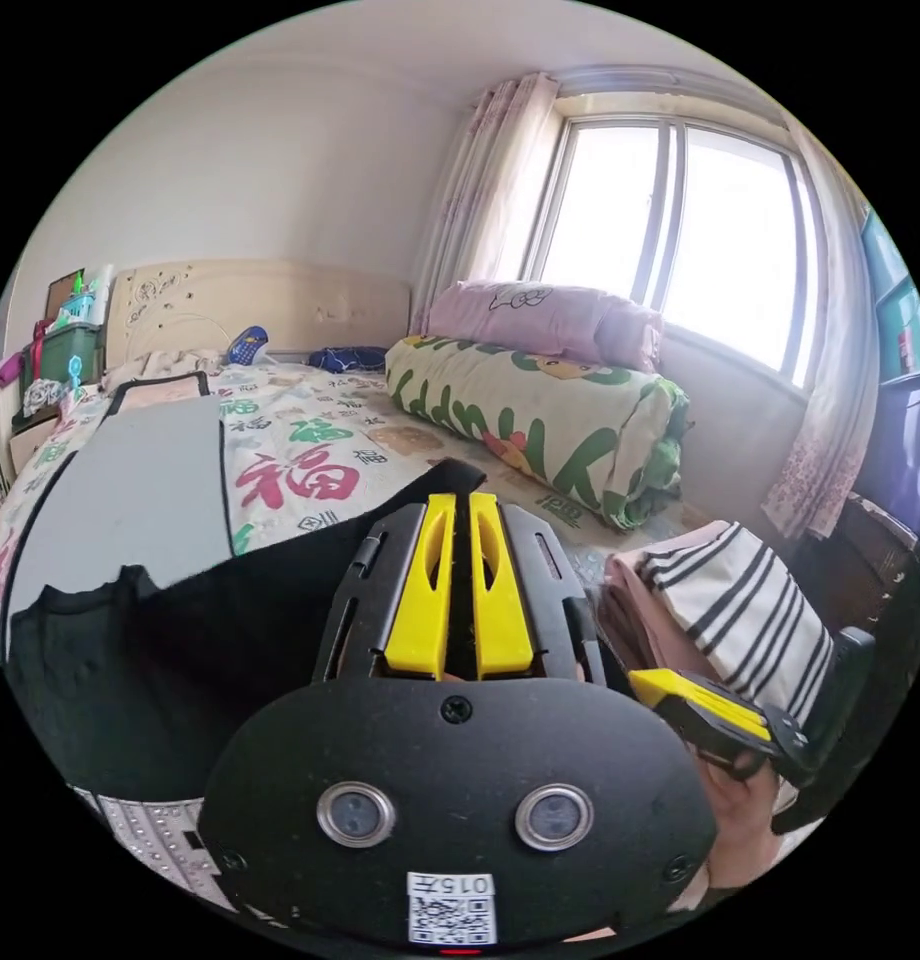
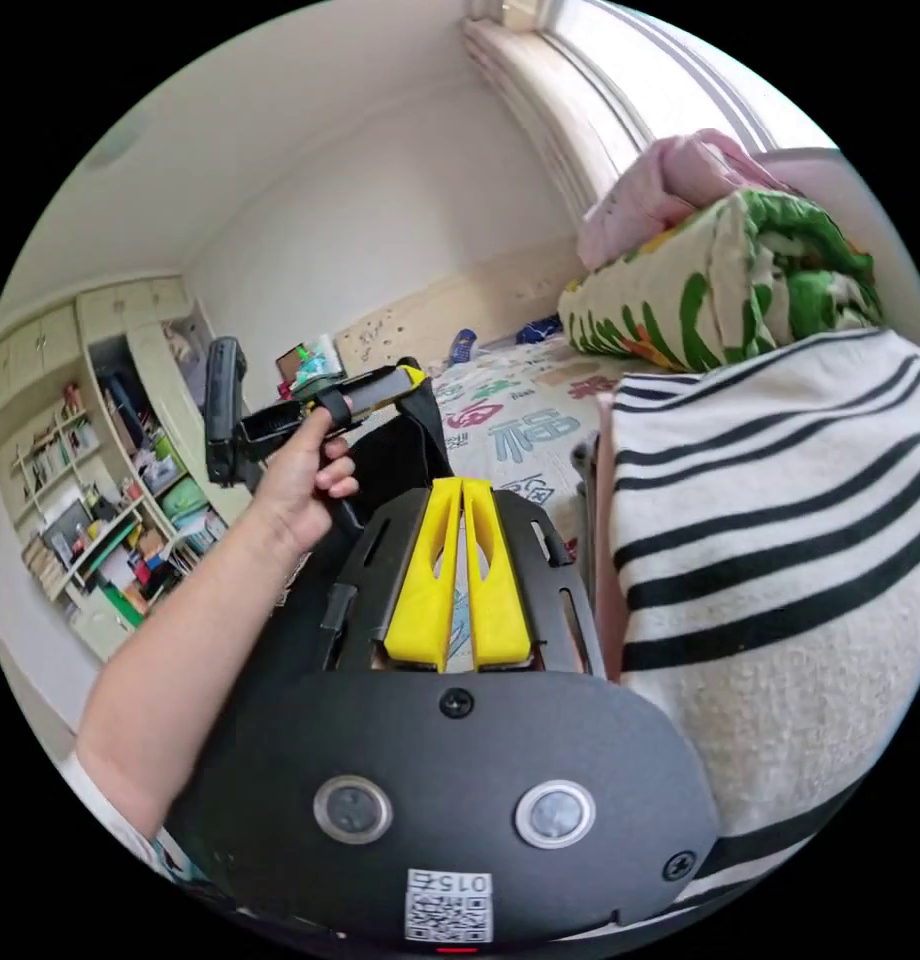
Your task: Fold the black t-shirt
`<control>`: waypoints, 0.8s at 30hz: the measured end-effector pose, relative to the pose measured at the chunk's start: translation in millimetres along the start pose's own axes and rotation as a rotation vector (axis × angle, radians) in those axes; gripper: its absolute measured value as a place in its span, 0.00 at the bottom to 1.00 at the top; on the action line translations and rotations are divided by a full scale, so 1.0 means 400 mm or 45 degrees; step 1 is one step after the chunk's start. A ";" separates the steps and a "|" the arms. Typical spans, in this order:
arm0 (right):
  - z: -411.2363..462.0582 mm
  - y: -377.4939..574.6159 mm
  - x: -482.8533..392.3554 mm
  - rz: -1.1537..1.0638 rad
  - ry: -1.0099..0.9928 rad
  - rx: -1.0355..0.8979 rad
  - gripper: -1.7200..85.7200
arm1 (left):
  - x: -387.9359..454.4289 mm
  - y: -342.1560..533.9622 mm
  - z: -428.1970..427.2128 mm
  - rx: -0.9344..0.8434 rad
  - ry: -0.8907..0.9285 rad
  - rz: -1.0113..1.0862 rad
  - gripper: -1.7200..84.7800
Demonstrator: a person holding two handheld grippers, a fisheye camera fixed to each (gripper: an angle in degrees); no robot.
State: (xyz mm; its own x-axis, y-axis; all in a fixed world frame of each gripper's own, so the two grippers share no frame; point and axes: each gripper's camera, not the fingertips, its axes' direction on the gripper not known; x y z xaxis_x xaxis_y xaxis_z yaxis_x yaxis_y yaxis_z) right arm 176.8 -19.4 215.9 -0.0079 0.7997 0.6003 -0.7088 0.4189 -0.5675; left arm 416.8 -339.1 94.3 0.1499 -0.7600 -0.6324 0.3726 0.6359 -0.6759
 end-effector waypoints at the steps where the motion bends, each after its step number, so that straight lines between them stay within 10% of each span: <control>1: -0.005 -0.006 0.004 0.016 0.014 0.015 0.01 | 0.015 0.002 0.025 -0.021 0.009 -0.001 0.04; 10: -0.128 -0.016 0.102 0.180 -0.079 0.346 0.01 | 0.223 0.010 -0.001 -0.072 0.014 0.146 0.10; 17: -0.013 -0.023 0.028 -0.115 -0.409 0.060 0.02 | 0.186 -0.013 -0.607 -0.099 -0.082 0.438 0.12; 24: 0.161 0.045 -0.260 -0.557 -0.496 -0.310 0.03 | -0.023 0.302 -1.233 -0.609 -0.196 0.721 0.12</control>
State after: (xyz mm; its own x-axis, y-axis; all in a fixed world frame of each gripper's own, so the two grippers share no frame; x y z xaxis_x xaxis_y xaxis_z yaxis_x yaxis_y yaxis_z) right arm 119.4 -122.7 179.3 -0.0423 0.3363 0.9408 -0.5239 0.7943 -0.3075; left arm 8.8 -189.1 -168.1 0.3397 -0.2874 -0.8956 -0.2323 0.8970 -0.3760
